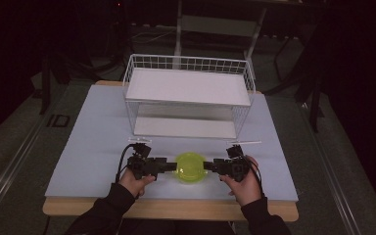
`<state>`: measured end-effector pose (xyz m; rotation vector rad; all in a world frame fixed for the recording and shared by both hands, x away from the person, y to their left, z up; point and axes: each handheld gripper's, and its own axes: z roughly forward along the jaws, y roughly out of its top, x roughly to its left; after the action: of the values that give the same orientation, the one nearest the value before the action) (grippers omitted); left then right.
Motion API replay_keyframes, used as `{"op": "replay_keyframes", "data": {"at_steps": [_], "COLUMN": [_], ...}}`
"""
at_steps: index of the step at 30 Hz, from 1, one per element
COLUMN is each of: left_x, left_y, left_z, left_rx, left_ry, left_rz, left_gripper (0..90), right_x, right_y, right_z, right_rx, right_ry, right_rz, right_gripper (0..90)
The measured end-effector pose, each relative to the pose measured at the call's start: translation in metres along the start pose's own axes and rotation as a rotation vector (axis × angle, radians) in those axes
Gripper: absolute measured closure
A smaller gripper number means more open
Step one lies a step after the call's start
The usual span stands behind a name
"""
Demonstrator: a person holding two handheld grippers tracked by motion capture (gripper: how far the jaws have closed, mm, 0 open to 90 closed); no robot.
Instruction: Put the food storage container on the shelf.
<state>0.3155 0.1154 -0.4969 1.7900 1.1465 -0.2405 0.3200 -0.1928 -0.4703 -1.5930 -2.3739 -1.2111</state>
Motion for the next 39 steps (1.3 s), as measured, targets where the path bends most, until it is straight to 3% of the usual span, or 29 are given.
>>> {"op": "replay_keyframes", "data": {"at_steps": [8, 10, 15, 21, 26, 29, 30, 31, 36, 39], "left_x": [0.001, 0.0, 0.0, -0.005, -0.01, -0.014, -0.014, -0.02, -0.025, -0.034], "left_y": [0.0, 0.0, -0.002, -0.004, -0.009, -0.011, -0.011, -0.011, -0.007, 0.001], "left_z": [0.011, 0.013, 0.017, 0.018, 0.016, 0.015, 0.015, 0.008, 0.001, -0.009], "left_rx": [0.05, 0.062, 0.086, 0.087, 0.079, 0.072, 0.072, 0.029, 0.011, -0.014], "left_ry": [0.012, 0.014, 0.017, 0.02, 0.046, 0.069, 0.069, 0.056, 0.046, 0.051], "left_rz": [-0.047, -0.043, -0.059, -0.05, -0.055, -0.033, -0.033, -0.036, -0.035, -0.012], "left_gripper": [46.6, 50.1, 59.6, 69.0, 73.2, 79.5, 79.5, 79.9, 80.7, 81.0], "right_x": [-0.001, -0.001, -0.001, 0.003, 0.007, 0.012, 0.016, 0.023, 0.032, 0.039], "right_y": [-0.002, -0.002, -0.004, -0.006, -0.011, -0.011, -0.011, -0.01, -0.006, -0.003], "right_z": [0.011, 0.012, 0.014, 0.017, 0.014, 0.009, 0.007, 0.001, -0.009, -0.016], "right_rx": [0.032, 0.041, 0.058, 0.077, 0.059, 0.04, 0.026, -0.004, -0.042, -0.071], "right_ry": [-0.023, -0.015, -0.011, 0.011, 0.035, 0.032, 0.014, -0.009, -0.02, -0.032], "right_rz": [0.021, 0.031, 0.04, 0.041, 0.054, 0.024, -0.01, -0.047, -0.087, -0.111], "right_gripper": [49.8, 51.9, 63.7, 71.9, 76.0, 80.1, 80.1, 80.5, 80.5, 80.5]}}
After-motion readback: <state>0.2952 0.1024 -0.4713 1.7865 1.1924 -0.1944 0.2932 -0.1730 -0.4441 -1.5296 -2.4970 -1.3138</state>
